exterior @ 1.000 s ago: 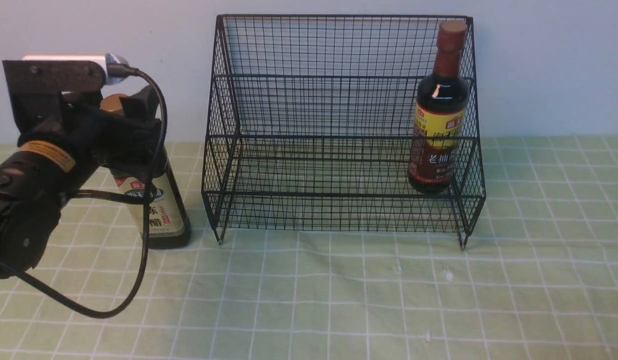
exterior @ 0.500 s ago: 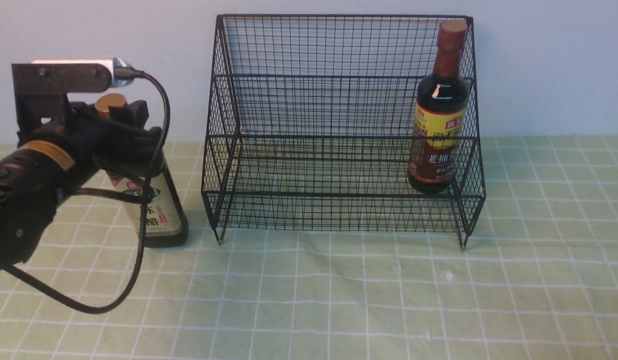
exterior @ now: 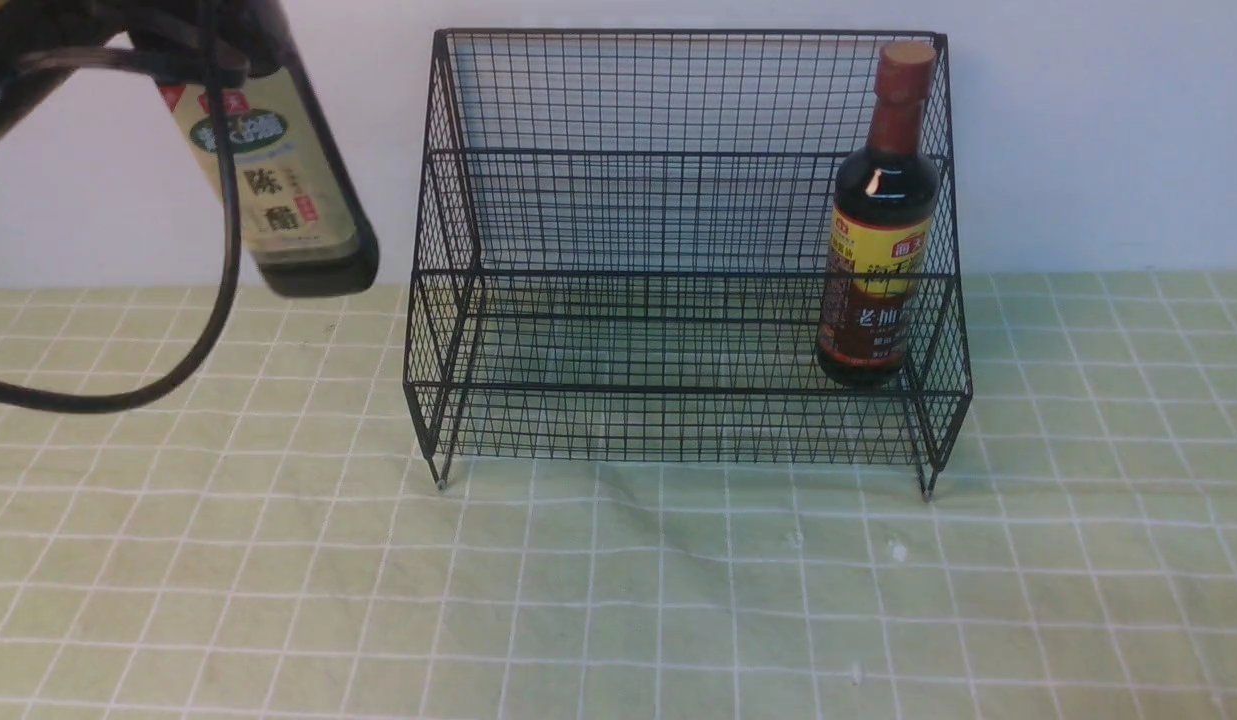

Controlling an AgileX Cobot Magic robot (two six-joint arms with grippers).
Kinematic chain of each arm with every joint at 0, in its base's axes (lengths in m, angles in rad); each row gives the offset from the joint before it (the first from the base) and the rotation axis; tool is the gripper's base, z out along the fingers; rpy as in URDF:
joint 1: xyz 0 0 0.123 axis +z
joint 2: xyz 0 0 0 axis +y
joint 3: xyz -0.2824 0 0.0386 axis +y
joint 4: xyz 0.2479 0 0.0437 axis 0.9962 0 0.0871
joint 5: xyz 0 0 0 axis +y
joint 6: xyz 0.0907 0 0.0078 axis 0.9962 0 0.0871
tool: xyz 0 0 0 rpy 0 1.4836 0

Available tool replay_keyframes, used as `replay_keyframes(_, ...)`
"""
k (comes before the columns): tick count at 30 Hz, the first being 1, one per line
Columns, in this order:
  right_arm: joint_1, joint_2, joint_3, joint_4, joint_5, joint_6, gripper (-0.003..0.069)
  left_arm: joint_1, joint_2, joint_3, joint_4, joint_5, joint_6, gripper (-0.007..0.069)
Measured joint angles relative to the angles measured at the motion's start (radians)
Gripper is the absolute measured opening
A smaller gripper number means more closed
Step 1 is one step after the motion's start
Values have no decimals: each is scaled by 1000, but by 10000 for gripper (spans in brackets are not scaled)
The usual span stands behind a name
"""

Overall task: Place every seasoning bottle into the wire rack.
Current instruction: Use the left arm to put the condiment bottle back on the shelf

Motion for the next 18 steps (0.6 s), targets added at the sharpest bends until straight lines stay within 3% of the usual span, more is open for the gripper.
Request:
replay_keyframes(4, 0, 0, 0, 0, 0, -10, -13, -69, 43, -62, -96, -7, 87, 307)
replay_keyframes(7, 0, 0, 0, 0, 0, -12, -13, -130, 118, -141, -250, -16, 241, 307)
replay_keyframes(13, 0, 0, 0, 0, 1, -14, -13, -202, 237, -237, -445, -103, 472, 307)
replay_keyframes(18, 0, 0, 0, 0, 1, -14, -13, -226, 343, -331, -535, -143, 591, 307)
